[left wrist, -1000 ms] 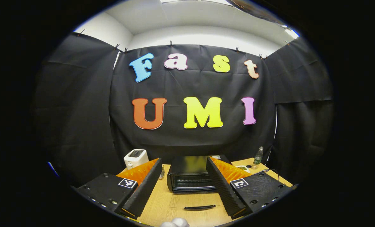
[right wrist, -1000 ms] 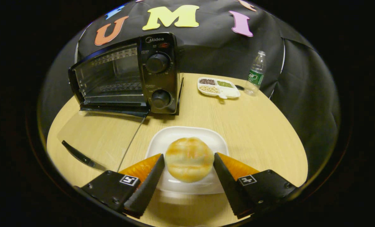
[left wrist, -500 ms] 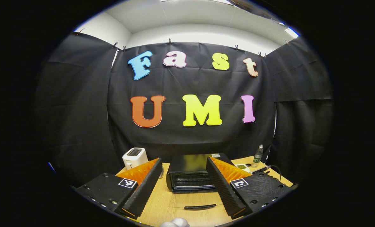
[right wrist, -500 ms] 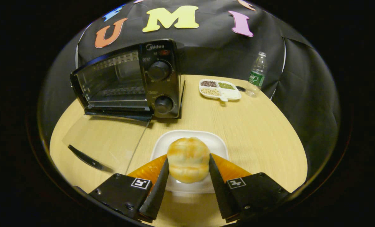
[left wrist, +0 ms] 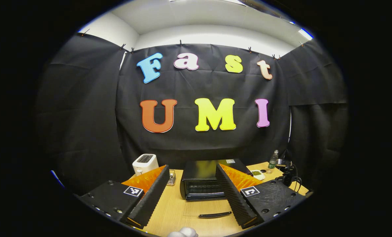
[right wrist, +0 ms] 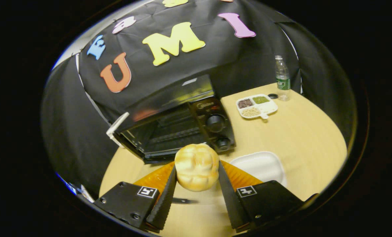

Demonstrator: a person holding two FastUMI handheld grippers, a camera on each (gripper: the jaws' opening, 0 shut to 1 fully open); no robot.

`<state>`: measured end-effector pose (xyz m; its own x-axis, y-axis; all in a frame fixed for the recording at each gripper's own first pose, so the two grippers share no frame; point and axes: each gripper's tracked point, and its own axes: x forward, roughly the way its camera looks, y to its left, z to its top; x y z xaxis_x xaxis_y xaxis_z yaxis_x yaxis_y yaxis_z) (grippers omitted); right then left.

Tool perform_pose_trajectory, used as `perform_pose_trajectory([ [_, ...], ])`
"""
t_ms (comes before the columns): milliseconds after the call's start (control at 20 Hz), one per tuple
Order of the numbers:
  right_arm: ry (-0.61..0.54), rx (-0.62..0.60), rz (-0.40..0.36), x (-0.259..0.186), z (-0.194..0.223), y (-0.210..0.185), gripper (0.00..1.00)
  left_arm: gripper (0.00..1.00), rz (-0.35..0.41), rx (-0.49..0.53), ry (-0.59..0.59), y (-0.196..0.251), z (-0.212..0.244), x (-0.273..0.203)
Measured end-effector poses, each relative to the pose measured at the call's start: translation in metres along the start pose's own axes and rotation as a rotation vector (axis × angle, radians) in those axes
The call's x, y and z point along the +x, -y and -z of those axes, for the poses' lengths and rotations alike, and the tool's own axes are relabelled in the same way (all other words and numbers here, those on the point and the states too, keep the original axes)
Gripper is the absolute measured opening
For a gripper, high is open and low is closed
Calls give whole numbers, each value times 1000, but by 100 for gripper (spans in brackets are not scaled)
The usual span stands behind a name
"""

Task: Open the electric oven with the left hand, put the food in, and close the electric oven.

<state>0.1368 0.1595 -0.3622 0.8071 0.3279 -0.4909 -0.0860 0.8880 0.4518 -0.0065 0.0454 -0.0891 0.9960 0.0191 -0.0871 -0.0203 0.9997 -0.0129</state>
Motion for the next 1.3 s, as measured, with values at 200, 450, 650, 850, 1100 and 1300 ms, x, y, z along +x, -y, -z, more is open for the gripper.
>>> perform_pose_trajectory([
  [200, -8, 168, -111, 34, 16, -47, 74, 92, 12, 19, -15, -6, 4, 5],
  [450, -30, 279, -145, 82, 39, -79, 71, 92, 32, 40, -26, -13, 8, 8],
  [650, -15, 387, -143, 108, 39, -87, 71, 92, 41, 56, -39, -23, 14, 9],
  [850, 17, 450, -155, 125, 31, -96, 73, 92, 43, 65, -55, -28, 18, 8],
  [1100, 39, 520, -149, 145, 27, -93, 73, 92, 54, 76, -67, -29, 22, 5],
  [1300, 58, 557, -132, 156, 18, -94, 73, 92, 55, 71, -68, -30, 23, 3],
])
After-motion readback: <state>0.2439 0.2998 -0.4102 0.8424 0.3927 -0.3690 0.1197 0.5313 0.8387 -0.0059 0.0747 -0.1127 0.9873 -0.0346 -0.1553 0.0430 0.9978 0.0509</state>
